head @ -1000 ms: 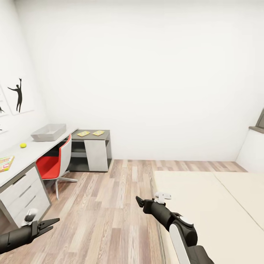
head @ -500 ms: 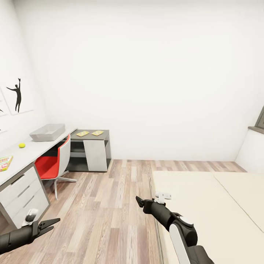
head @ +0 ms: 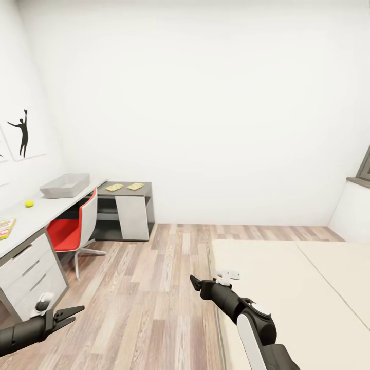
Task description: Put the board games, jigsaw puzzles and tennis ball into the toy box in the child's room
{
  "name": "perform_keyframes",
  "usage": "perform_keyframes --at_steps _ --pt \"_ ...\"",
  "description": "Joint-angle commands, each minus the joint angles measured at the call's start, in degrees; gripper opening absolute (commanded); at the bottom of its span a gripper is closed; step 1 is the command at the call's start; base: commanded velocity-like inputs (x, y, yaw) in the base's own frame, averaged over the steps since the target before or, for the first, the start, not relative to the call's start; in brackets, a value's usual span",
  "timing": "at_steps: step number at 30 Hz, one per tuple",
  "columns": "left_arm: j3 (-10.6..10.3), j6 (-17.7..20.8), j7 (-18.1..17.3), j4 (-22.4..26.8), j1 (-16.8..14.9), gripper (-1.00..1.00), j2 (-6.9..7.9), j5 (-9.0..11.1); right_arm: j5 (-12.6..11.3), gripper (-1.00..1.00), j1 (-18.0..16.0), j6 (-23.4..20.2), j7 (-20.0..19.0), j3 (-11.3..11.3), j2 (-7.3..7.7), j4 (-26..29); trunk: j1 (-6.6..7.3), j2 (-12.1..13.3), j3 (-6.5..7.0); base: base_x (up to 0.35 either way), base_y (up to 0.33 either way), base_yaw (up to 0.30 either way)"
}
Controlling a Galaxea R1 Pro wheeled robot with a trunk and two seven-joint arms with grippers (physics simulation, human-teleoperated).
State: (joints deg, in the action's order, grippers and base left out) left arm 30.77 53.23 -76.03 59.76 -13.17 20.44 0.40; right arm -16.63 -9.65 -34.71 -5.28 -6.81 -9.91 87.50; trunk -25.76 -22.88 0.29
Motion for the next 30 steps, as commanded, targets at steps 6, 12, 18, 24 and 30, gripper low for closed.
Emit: perform_keyframes --at_steps 6,12,18,24,30 --pt "0.1 0.6 -0.2 0.0 0.0 1.00 0.00 0.0 0.0 1.00 0.0 -0.3 -0.2 -0.2 -0.02 0.0 -0.02 0.0 -0.02 0.000 -0.057 0.000" --pt "0.1 0.6 -0.2 0.0 0.0 1.00 -0.03 0.0 0.0 1.00 0.0 -0.3 -0.2 -0.2 -0.02 0.0 -0.02 0.0 -0.02 0.000 -0.012 0.000" --pt "0.1 0.6 -0.2 0.0 0.0 1.00 -0.04 0.0 0.0 1.00 0.0 -0.3 -0.2 -0.2 -0.02 0.0 -0.02 0.0 -0.02 0.000 -0.002 0.000" --pt "0.0 0.6 -0.2 0.0 0.0 1.00 -0.05 0.0 0.0 1.00 0.0 -0.3 -0.2 -0.2 -0.02 0.0 -0.02 0.0 -0.02 0.000 -0.005 0.000" --pt "0.0 0.6 -0.2 0.0 0.0 1.00 -0.38 0.0 0.0 1.00 0.0 -0.3 -0.2 -0.2 -0.02 0.0 -0.02 0.0 -0.02 0.000 -0.157 0.000"
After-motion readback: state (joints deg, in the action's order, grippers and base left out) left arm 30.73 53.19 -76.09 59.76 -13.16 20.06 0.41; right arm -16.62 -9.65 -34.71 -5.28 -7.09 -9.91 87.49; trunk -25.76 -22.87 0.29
